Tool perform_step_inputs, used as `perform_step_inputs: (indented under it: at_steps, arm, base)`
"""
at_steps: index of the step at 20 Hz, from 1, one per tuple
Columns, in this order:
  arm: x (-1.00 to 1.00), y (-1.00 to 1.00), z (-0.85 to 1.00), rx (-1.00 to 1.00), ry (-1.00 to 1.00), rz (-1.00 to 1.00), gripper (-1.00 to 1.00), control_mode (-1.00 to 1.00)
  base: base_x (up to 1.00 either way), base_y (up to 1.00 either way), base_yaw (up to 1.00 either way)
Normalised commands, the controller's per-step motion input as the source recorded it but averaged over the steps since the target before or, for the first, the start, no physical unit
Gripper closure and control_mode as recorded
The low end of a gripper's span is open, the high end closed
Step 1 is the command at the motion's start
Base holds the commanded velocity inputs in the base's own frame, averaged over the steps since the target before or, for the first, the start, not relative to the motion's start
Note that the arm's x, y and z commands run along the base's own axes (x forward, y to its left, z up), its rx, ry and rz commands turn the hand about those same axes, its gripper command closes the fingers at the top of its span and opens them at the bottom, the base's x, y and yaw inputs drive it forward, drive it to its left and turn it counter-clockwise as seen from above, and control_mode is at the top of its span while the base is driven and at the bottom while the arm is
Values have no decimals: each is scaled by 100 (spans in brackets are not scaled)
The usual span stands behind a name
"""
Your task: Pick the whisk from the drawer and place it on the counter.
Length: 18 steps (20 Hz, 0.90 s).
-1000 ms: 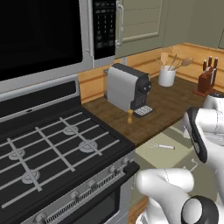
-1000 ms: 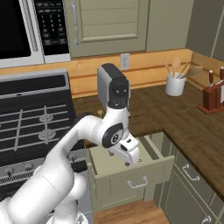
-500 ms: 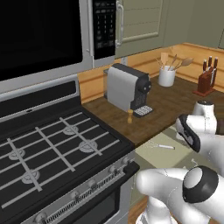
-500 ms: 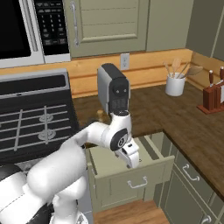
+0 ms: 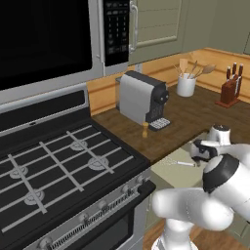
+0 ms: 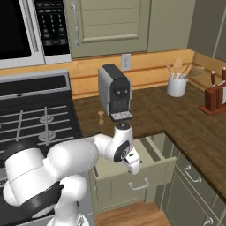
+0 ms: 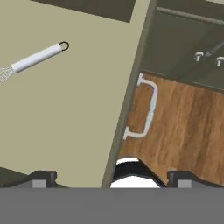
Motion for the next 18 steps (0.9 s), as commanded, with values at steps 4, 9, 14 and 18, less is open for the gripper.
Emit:
perform_step_inputs:
  at_steps: [4, 9, 14, 18]
  arm:
    - [33, -3, -64, 0, -4, 0, -100, -100]
    - [33, -9, -67, 0, -2, -2, -100, -100]
    - [-64, -94, -98, 2, 2, -6, -100, -100]
    - [-100, -100, -45, 8, 2, -3, -100, -100]
  base:
    - [0, 0, 0]
    - [0, 0, 0]
    - [0, 0, 0]
    - [0, 0, 0]
